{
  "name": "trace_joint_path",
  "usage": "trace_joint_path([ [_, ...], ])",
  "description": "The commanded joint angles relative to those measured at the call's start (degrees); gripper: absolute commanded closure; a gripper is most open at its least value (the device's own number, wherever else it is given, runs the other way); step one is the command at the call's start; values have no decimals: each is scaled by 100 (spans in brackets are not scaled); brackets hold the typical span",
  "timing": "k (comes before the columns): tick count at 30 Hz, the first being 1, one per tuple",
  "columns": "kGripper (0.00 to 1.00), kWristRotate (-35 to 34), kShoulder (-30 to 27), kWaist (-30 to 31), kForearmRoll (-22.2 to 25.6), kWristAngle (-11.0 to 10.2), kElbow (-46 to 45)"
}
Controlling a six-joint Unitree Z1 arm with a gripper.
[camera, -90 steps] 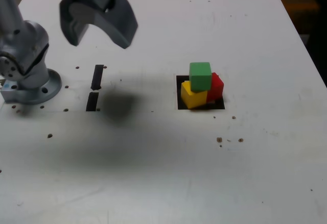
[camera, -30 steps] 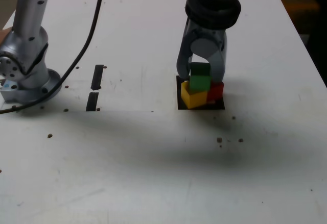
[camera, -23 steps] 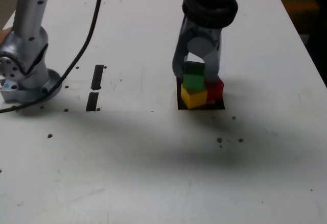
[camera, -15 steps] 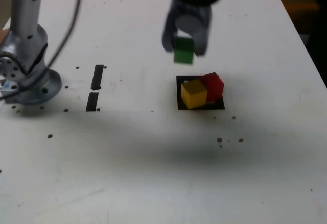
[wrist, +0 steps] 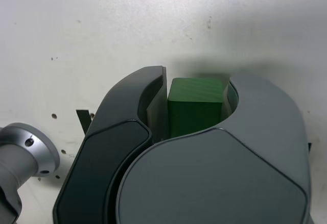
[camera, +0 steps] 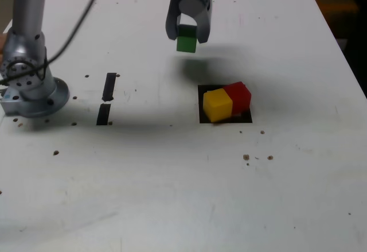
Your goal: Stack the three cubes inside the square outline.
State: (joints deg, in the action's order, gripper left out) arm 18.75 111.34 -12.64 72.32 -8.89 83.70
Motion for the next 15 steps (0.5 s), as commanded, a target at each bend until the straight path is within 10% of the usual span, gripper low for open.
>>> trace_joint_path([
  [1,72,42,3,-9,-86,52,-59],
  [9,69,119,140,-58,-499,189,-252],
  [15,47,213,276,-72,-503,204,-253],
])
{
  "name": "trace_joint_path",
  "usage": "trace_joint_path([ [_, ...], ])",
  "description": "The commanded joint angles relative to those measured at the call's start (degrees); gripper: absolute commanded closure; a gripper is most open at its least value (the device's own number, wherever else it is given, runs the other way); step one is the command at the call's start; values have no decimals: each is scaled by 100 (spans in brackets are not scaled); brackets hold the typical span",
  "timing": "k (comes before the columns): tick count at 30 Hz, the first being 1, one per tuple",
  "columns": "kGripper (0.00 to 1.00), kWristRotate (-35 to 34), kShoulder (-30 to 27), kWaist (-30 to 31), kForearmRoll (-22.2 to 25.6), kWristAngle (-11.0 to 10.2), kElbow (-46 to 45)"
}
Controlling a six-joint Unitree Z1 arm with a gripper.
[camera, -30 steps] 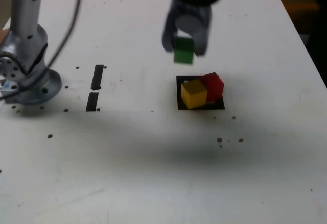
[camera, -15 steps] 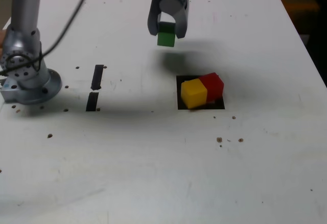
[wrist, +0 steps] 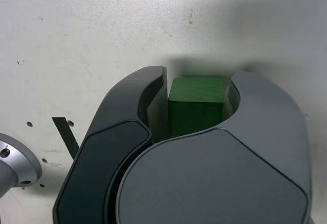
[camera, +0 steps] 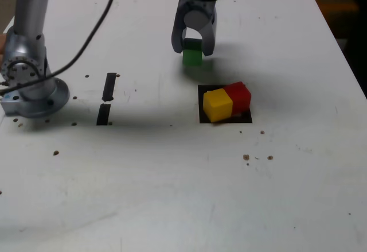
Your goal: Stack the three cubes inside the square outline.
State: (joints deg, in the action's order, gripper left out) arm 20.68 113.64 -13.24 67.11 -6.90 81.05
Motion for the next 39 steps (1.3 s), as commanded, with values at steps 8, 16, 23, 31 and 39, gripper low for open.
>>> trace_joint_path([
  [8,6,154,9,1,97,-30,48],
  [16,1,282,-504,708,965,-589,684],
  [23,0,1449,-606,1924,1743,-1262,1821],
  [31,0,2839,-588,2489,911,-1234,1677],
  [39,1,3626,-68,2725,392,-1556,1237],
])
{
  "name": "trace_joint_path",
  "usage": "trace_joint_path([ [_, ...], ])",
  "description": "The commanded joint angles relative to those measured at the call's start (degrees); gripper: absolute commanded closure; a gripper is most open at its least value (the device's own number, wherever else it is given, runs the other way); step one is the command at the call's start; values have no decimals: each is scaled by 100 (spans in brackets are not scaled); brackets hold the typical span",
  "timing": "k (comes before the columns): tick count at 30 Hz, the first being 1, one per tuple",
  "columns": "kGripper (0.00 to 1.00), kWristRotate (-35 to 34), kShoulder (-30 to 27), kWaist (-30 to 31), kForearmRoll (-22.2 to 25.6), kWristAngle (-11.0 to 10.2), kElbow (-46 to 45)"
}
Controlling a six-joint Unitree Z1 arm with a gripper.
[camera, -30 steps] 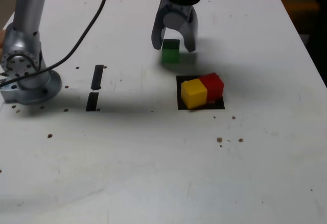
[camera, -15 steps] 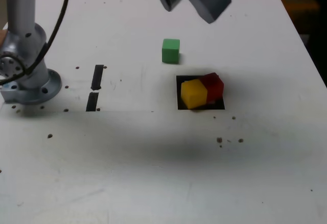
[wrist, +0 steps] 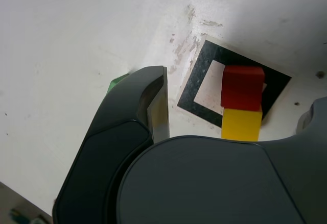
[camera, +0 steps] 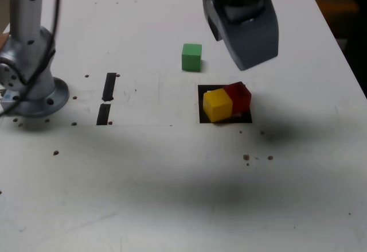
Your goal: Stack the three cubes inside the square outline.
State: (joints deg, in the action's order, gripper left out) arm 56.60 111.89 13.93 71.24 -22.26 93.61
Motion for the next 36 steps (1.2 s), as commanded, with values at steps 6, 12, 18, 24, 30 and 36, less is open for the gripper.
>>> trace_joint_path([
  [6,2,361,444,-35,-125,-58,-141],
  [12,2,417,709,-80,-153,61,-194],
  [18,3,388,899,-104,-218,308,-216],
  [24,6,39,1056,-107,-350,468,-183],
  [30,14,-75,1196,-108,-476,466,-125],
  [36,31,-119,1170,-108,-506,445,-121],
])
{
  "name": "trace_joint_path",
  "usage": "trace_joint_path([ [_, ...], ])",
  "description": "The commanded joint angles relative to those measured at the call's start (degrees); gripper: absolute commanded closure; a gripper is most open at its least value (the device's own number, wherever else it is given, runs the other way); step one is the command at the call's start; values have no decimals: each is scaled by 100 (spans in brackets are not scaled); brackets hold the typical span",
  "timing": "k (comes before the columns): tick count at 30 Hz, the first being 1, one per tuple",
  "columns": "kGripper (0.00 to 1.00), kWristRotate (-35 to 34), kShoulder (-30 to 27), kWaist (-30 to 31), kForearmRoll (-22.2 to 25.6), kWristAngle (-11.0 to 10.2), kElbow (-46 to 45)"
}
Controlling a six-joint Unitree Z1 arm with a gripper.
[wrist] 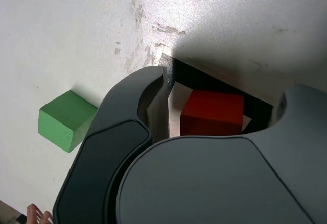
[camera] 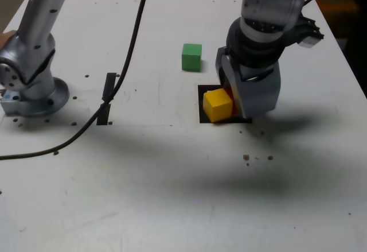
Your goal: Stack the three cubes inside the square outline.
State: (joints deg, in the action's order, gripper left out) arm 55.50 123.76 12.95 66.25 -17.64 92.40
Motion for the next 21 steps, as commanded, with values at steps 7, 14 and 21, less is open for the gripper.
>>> trace_joint_path([
  [7,59,-16,-40,-10,-7,5,-89],
  [14,73,-84,-89,-10,-2,69,-120],
  [21,75,-196,-313,-10,-48,76,-15],
])
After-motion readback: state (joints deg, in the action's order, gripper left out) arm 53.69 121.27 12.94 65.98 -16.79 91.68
